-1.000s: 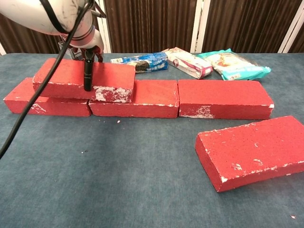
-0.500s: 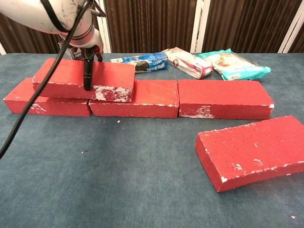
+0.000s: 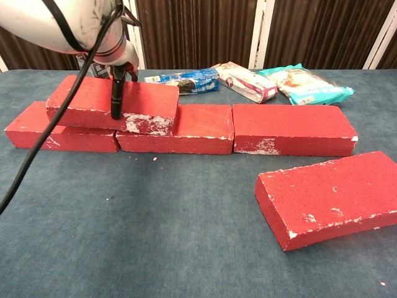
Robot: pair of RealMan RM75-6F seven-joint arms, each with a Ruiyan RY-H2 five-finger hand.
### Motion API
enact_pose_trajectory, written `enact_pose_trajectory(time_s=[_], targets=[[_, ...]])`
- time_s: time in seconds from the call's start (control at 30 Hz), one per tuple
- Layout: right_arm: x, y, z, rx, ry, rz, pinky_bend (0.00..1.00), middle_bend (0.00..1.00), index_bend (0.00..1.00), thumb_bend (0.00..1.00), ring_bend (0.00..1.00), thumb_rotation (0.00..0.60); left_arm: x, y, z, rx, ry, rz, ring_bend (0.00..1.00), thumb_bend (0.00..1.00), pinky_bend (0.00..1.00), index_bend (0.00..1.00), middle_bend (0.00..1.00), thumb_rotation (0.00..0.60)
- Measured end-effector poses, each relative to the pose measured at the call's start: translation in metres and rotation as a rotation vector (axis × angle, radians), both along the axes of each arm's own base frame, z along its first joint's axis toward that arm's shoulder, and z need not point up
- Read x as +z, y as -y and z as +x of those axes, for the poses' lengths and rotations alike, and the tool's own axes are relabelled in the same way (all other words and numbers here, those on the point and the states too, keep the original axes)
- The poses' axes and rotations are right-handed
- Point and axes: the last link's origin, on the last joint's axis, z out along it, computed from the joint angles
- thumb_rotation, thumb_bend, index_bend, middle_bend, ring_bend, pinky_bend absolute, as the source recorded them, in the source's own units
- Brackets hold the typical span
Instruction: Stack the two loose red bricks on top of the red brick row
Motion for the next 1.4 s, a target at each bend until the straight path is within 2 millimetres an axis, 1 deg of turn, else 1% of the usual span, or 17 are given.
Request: enact_pose_trajectory(time_s=[0.83, 1.03, 1.2, 1.4], targets=[[-0.0004, 0.0005, -0.0002, -0.005, -0.002, 0.005, 0.00, 0.07, 0.15, 0.71, 0.00, 0.600, -0.0044, 0.0002, -0.0019, -0.019, -0.009, -0.016, 0.00, 0.29, 0.02, 0.03, 0.05, 0.600], [-0.0007, 0.0001, 0.0002, -0.005, -0.001, 0.008, 0.00, 0.07, 0.15, 0.71, 0.00, 0.600, -0.0030, -0.0007, -0.0028, -0.013, -0.007, -0.009, 0.00, 0.29, 0.02, 0.02, 0.04, 0.600], [-0.0005, 0.0001, 0.0001, -0.005, -0.002, 0.007, 0.00, 0.07, 0.15, 0.71, 0.00, 0.600, -0.0037, -0.0013, -0.0060, -0.008, -0.011, -0.010, 0.00, 0.29, 0.02, 0.01, 0.00, 0.600], [-0.0008, 0.0004, 0.0002, -0.005, -0.002, 0.008, 0.00, 0.07, 0.15, 0.71, 0.00, 0.600, -0.0049, -0.0015, -0.0067, -0.007, -0.014, -0.011, 0.00, 0.29, 0.02, 0.00, 0.00, 0.600]])
